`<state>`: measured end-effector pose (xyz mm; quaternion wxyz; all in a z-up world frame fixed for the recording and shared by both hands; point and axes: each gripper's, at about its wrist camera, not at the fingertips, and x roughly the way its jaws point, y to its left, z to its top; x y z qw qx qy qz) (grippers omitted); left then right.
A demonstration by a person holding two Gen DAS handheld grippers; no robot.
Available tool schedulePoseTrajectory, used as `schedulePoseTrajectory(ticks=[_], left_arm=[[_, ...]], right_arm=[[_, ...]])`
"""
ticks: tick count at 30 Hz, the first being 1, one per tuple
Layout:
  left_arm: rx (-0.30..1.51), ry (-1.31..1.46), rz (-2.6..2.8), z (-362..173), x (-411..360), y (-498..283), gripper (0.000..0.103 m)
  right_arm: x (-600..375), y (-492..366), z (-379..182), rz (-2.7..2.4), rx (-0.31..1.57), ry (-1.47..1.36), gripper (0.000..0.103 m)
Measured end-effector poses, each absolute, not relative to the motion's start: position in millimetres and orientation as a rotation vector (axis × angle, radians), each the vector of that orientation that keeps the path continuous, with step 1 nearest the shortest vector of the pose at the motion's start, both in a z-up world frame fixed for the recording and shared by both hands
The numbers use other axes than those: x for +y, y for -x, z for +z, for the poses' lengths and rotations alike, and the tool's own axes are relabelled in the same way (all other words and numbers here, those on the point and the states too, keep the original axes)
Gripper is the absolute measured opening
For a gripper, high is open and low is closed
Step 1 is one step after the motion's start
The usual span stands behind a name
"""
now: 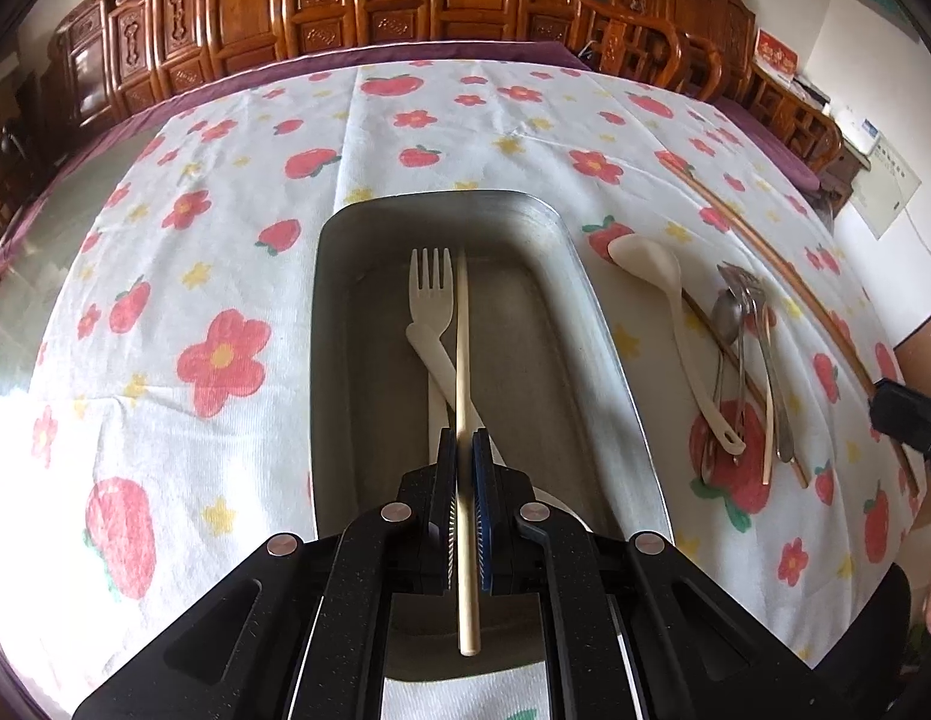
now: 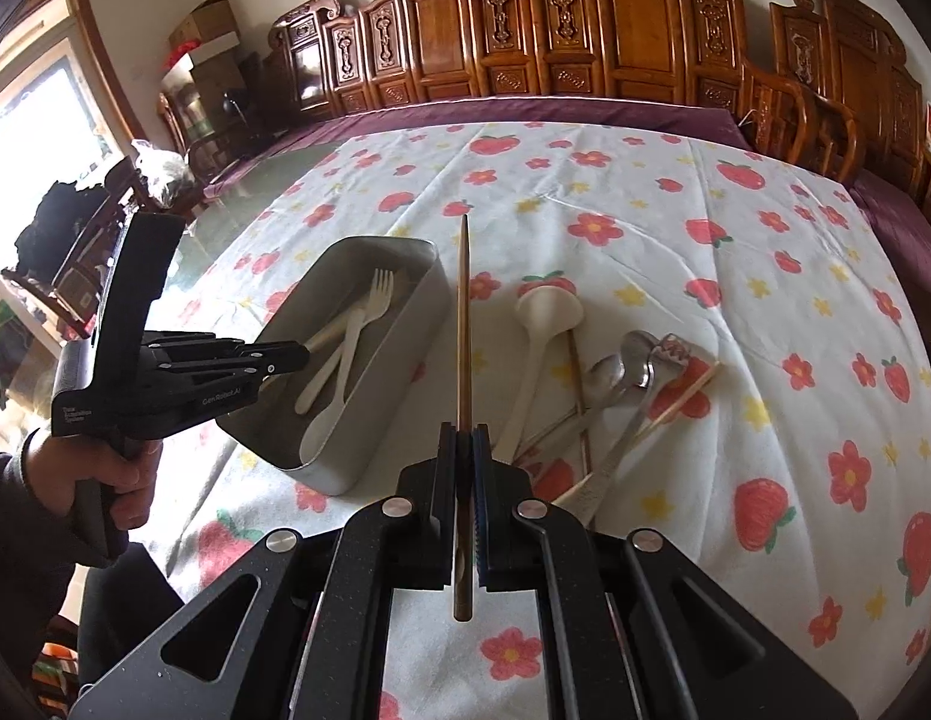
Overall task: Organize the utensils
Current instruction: 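Lower the chopstick into the metal tray and open the left tool, then lower the chopstick into the metal tray and open the right tool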
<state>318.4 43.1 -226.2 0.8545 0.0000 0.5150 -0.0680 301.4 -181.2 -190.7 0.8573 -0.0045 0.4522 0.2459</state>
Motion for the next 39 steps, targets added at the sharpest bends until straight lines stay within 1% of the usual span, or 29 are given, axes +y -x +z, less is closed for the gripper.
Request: schedulePoseTrajectory(ticks=[5,6,8,12,13,14,18,20,23,32,39], left_arm=[[1.043,0.023,-0.144,-211.0,53.5,-305.5,0.007],[1.029,0.033,-0.143,-206.0,57.2,-300.9,0.009],[1.007,0.047,-0.142,-197.8,63.0,-293.7,0.022],[0.954,0.073,-0.145,-177.3,76.3,-273.1,0.025],[0.94,0.073,-0.145,-172.8,78.5,-268.3,0.029],[0.929,0.073,-0.145,-169.3,80.5,-264.5,0.031],[0.889,0.064,-0.147,-151.0,92.2,-247.6,0.033],[0.866,0.059,-0.139,-142.0,99.2,-239.9,0.039],[0.844,0.057,-0.129,-134.5,109.6,-232.0,0.041],[0.829,0.056,-0.091,-125.7,141.9,-218.3,0.041],[0.827,0.058,-0.087,-124.4,147.1,-215.0,0.041]], right_arm=[[-167.2,-303.6,-192.9,0.534,0.953,0.005,0.006],[-163.5,-303.2,-192.7,0.54,0.952,0.004,0.006],[-152.6,-302.9,-192.4,0.553,0.952,0.007,0.006],[-129.3,-303.7,-194.6,0.579,0.958,0.02,0.006],[-125.4,-304.1,-195.5,0.583,0.96,0.023,0.006],[-119.8,-304.5,-196.6,0.588,0.962,0.025,0.006],[-97.7,-308.6,-202.9,0.607,0.986,0.024,0.006],[-86.7,-313.3,-207.1,0.615,1.003,0.011,0.006],[-73.2,-318.5,-212.4,0.614,1.024,0.0,0.006],[-42.2,-334.0,-231.1,0.56,1.071,0.041,0.006],[-37.0,-340.0,-238.7,0.557,1.082,0.02,0.008]])
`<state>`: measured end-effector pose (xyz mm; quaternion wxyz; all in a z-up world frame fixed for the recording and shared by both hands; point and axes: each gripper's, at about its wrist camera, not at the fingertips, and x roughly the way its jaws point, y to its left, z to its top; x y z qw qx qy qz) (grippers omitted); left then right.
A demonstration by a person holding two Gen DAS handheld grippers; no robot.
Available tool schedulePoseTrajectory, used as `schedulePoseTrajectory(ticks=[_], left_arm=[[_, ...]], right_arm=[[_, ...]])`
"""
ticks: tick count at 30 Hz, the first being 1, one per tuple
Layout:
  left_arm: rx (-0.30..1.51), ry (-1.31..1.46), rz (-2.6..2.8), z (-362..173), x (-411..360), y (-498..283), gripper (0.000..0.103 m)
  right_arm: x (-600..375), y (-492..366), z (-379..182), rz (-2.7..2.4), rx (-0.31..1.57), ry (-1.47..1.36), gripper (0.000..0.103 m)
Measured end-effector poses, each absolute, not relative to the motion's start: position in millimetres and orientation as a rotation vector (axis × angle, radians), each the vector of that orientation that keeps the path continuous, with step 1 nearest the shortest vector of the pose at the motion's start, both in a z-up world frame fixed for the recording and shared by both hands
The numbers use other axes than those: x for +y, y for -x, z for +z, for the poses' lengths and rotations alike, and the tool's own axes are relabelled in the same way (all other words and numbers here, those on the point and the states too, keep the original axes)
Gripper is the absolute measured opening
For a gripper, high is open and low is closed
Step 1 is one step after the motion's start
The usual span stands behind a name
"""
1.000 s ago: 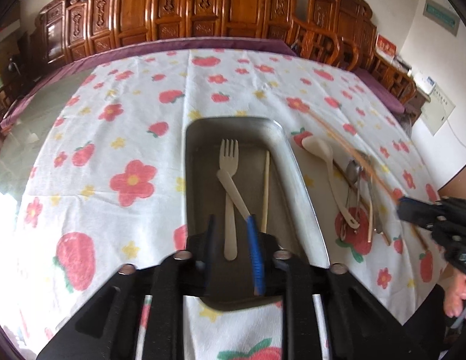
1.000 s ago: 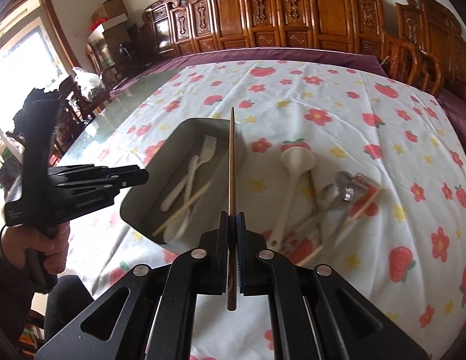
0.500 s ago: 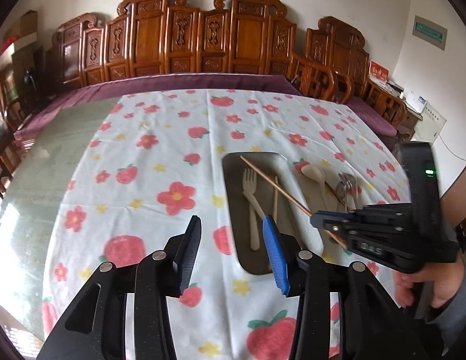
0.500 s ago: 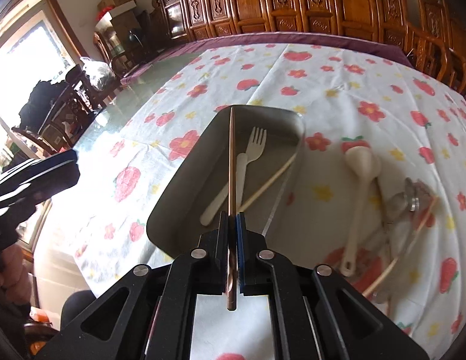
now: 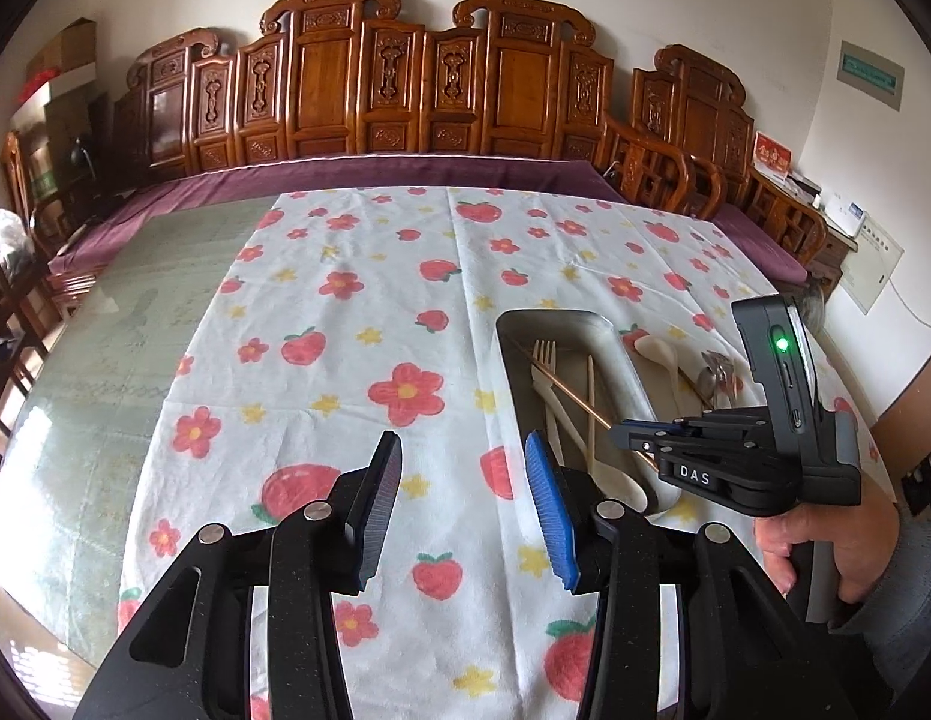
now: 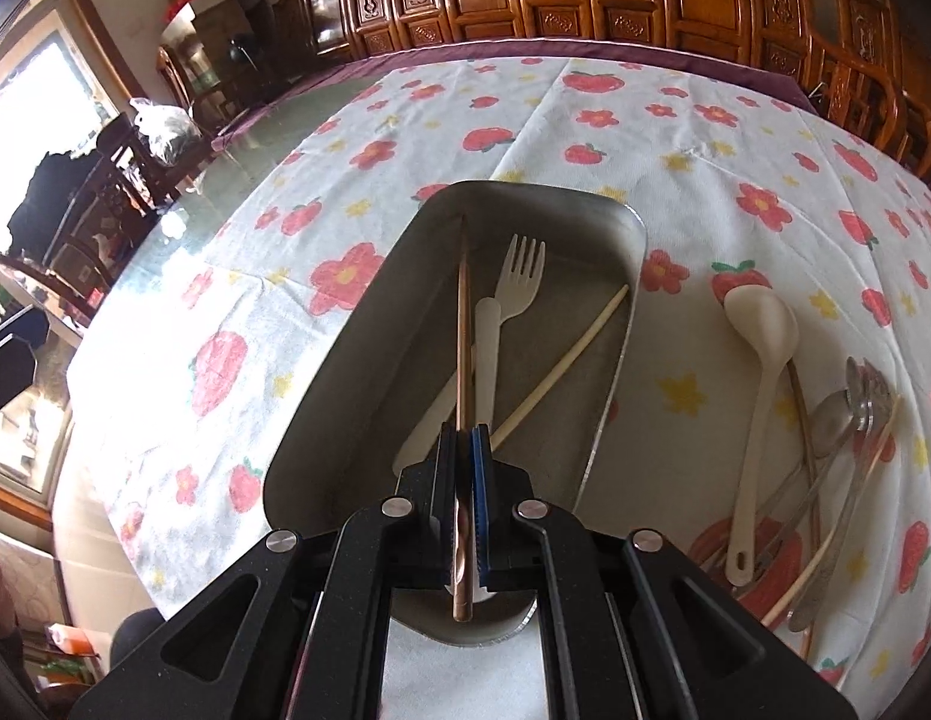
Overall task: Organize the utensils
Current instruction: 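Lower the chopstick into the metal tray and open the right tool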
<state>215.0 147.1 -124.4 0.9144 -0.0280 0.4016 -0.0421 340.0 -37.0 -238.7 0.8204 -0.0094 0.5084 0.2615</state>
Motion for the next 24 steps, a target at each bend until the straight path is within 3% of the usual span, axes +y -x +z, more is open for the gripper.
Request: schedulePoseTrajectory(ticks=[11,13,22,24], left_arm=[[0.828,0.038,-0.104,-120.4,127.0,-214.5,0.043],[0.826,0.033,-0.11,-119.9,119.5,-215.6,0.048],[0.844,0.009,-0.172,-126.4,68.3,-222.1,0.049],[0.846,0.002,-0.19,-128.4,54.4,-223.5,0.049]], right_arm=[[-50.8,-327.4,-222.5,0.626,1.014,-0.019,0.008],[-65.7,-317.5,-212.2,0.635,0.973,-0.025,0.008],[-153.6,-279.3,-193.8,0.564,0.882,-0.02,0.008],[-175.6,-276.9,-195.9,0.527,0.875,-0.02,0.015]])
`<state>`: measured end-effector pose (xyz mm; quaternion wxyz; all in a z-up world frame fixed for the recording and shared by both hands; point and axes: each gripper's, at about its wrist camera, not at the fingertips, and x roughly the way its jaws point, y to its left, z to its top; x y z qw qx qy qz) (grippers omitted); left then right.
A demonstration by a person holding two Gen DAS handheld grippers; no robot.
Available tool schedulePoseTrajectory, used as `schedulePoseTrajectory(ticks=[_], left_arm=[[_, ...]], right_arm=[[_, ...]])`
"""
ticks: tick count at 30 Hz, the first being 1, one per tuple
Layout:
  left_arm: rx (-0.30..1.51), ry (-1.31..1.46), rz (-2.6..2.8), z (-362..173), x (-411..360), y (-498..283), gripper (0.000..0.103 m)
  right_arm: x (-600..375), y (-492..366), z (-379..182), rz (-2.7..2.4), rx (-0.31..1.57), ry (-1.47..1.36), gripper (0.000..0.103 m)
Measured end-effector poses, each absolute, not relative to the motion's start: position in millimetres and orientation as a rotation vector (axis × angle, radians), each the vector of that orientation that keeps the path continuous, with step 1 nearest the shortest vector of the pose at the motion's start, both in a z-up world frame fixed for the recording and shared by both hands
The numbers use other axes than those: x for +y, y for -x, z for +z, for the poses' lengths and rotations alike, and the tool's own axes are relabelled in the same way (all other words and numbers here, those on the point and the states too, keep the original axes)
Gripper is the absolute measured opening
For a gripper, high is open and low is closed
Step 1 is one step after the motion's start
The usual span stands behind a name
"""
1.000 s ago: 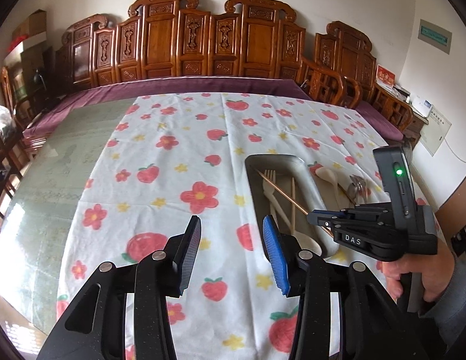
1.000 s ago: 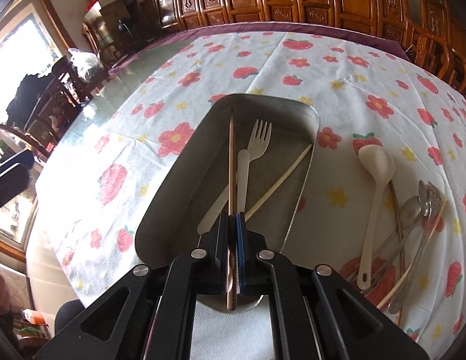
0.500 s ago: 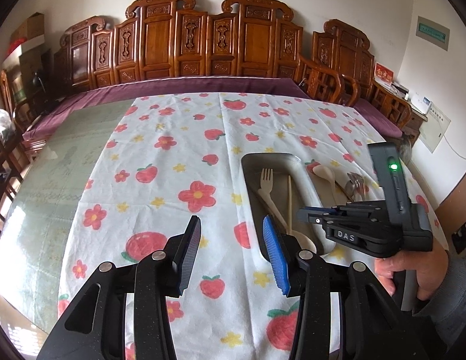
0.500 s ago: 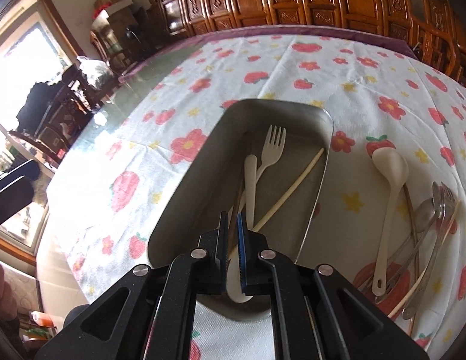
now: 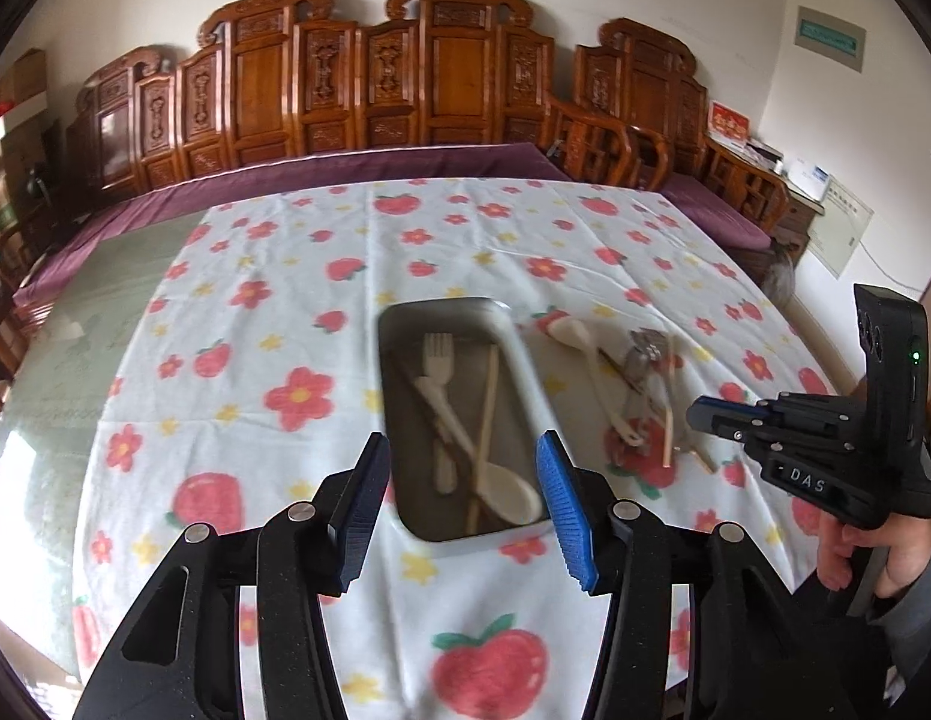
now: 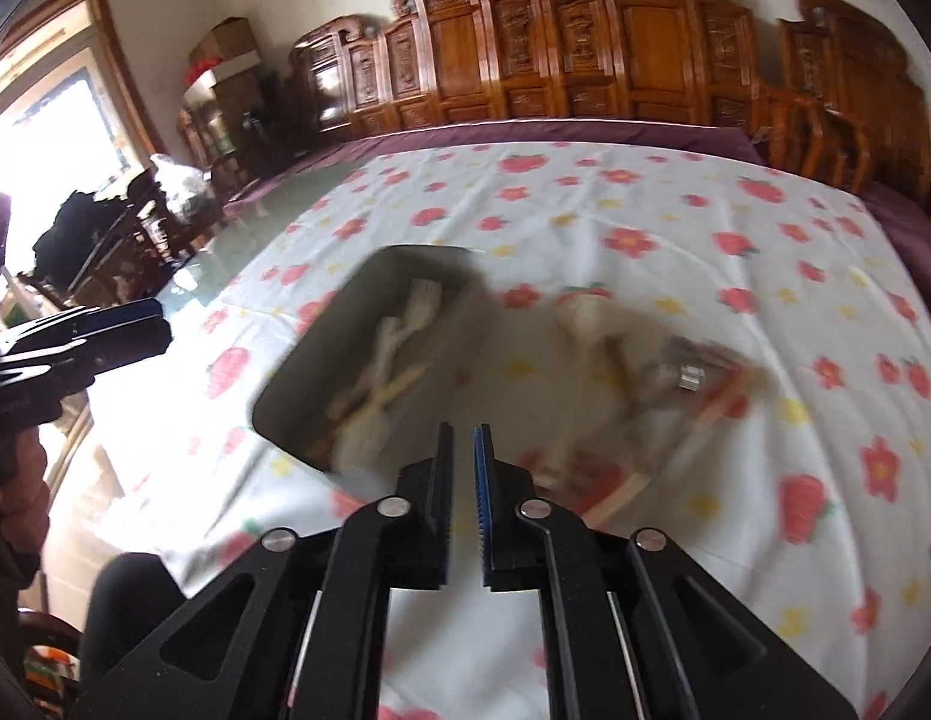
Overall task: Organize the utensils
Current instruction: 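Lower the chopstick into the metal tray and open the right tool, then grasp the white plastic ladle with the left tool while the right tool approaches the metal spoons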
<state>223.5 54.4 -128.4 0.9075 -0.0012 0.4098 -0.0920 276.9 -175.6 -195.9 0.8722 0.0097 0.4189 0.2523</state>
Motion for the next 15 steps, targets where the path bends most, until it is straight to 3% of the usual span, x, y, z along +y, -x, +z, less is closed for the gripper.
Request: schedulePoseTrajectory(ticks=[15], left_arm=[[0.891,-0.035,-0.29,-167.6,-38.9,-257.9,0.049]], right_arm=[[-267.7,-288.3,-239.3,0.397,0.872,-0.098,0.02]])
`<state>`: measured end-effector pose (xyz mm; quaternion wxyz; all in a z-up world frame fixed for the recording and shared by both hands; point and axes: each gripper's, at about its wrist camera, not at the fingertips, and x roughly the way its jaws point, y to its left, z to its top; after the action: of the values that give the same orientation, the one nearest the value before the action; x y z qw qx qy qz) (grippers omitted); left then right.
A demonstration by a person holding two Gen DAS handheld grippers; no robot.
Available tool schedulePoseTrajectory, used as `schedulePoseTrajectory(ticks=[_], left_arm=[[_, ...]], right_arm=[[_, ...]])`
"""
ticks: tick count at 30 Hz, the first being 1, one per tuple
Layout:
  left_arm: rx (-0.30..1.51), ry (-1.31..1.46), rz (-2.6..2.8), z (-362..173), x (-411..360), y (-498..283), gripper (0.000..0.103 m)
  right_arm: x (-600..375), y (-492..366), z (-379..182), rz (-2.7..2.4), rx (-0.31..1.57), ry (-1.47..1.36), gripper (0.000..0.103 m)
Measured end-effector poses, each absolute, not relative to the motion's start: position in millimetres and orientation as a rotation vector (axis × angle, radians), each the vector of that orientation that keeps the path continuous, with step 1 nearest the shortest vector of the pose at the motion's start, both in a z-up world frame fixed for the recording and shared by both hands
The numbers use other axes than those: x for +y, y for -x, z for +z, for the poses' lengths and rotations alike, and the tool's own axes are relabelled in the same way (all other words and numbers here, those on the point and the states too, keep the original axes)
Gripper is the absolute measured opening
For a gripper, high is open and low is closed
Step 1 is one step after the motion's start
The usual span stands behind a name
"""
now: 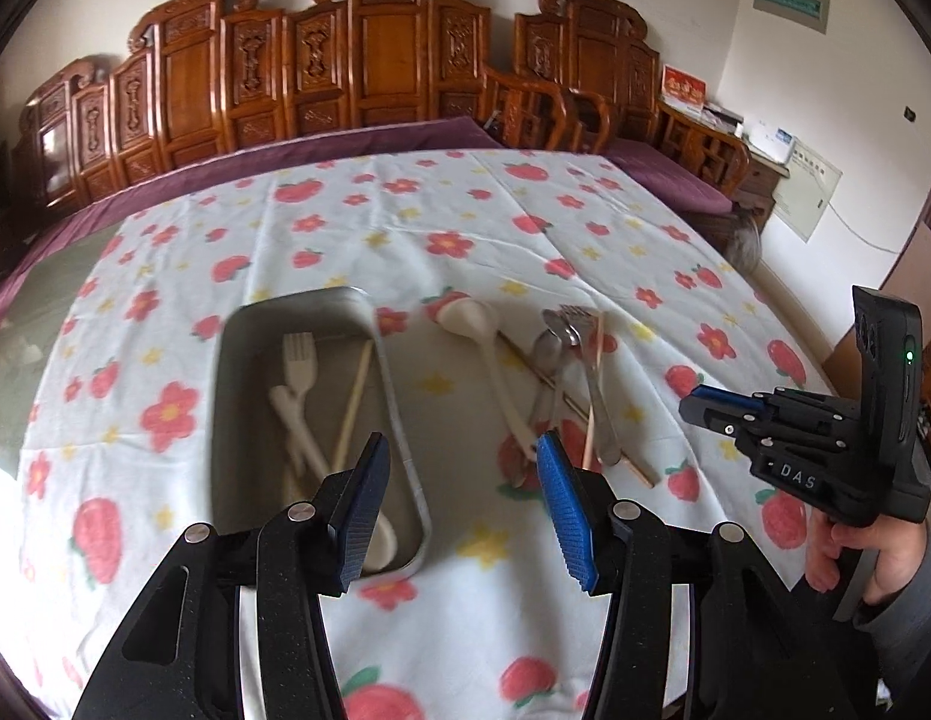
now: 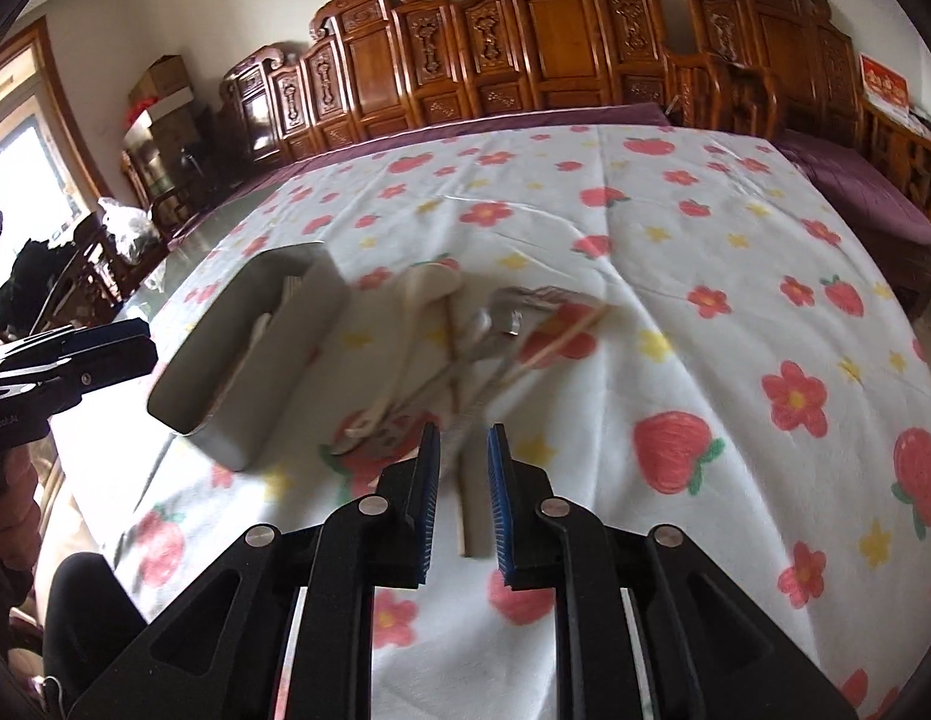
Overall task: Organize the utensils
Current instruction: 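Grasp the white plastic ladle with the left tool while the right tool approaches the metal spoons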
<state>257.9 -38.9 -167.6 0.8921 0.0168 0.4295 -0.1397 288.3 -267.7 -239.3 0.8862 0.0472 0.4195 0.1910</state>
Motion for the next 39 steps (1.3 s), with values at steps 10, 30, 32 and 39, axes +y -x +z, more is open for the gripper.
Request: schedulePoseTrajectory(ticks=[10,30,32,39], left_arm=[[0.946,-0.076,-0.32,-199.8,-89.0,-316.2,0.045],[1.156,-0.076,-0.182,-270.6,-111.8,-406.2,0.017],[1.157,-0.077,-0.171,-270.8,-112.7,-409.5,0.016],[1.132,-0.094,-0.203,-265.5,-114.9,-401.1,0.008]], right_arm=[[-285.1,-314.0,-274.2,0.375,0.898,-0.149,0.02],[-289.5,-325.5,-269.2,0.381,0.869,-0.142,0.021],[-290.0,-325.2,-267.9,0.379,0.868,-0.137,0.021],[-292.4,-324.7,-264.9,0.37,0.869,-0.125,0.021]])
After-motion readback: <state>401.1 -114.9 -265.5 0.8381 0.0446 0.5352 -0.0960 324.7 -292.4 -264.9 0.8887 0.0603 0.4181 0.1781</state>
